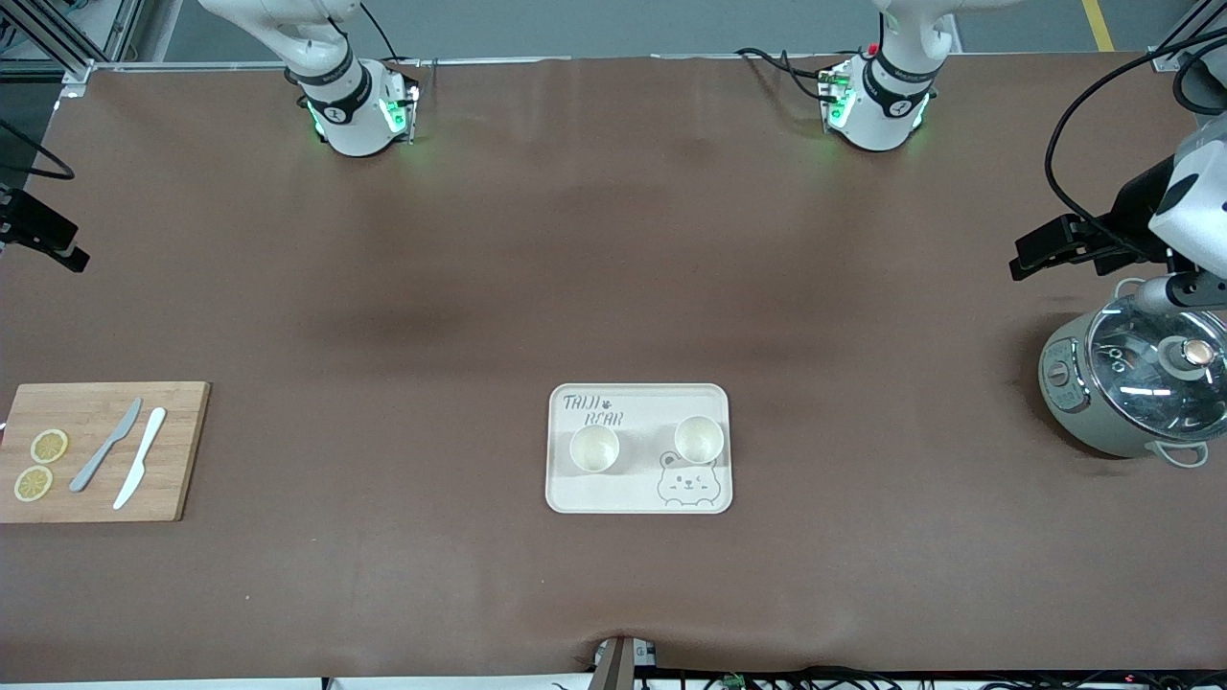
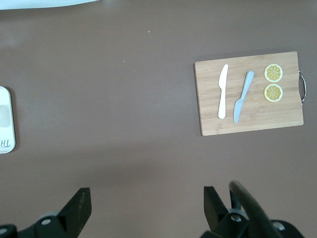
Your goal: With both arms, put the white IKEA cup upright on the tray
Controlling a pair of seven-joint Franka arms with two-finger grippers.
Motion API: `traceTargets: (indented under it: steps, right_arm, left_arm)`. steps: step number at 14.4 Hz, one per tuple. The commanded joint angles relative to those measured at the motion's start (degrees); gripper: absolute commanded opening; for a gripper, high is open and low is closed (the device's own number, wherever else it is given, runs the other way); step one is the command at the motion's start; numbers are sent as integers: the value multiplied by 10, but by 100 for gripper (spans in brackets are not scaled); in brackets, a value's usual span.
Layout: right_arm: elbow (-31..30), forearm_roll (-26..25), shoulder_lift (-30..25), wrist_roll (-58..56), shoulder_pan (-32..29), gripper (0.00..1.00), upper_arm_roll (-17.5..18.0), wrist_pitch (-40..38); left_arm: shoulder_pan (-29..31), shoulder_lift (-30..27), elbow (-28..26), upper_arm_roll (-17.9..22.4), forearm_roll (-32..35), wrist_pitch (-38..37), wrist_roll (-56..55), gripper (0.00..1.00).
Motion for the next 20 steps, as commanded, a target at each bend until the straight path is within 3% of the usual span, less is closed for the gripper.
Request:
traceTargets:
  steps: [1,6,9,20]
  right_arm:
    - [11,2,2,-1,-10,100,6,-8]
    - [11,2,4,0,-12,100,6,-6]
    - [11,0,4,-1,-12,100,6,-3]
    - [11,1,12,-1,-13,100,6,-2]
  left_arm:
    - [-26,-5,-4,24,-9,7,7,100]
    - [-43,-7,-7,78,-2,8,102,100]
    - [-58,-5,-9,77,65,13,133,100]
    - [-59,-1,-6,73,65,45,130,100]
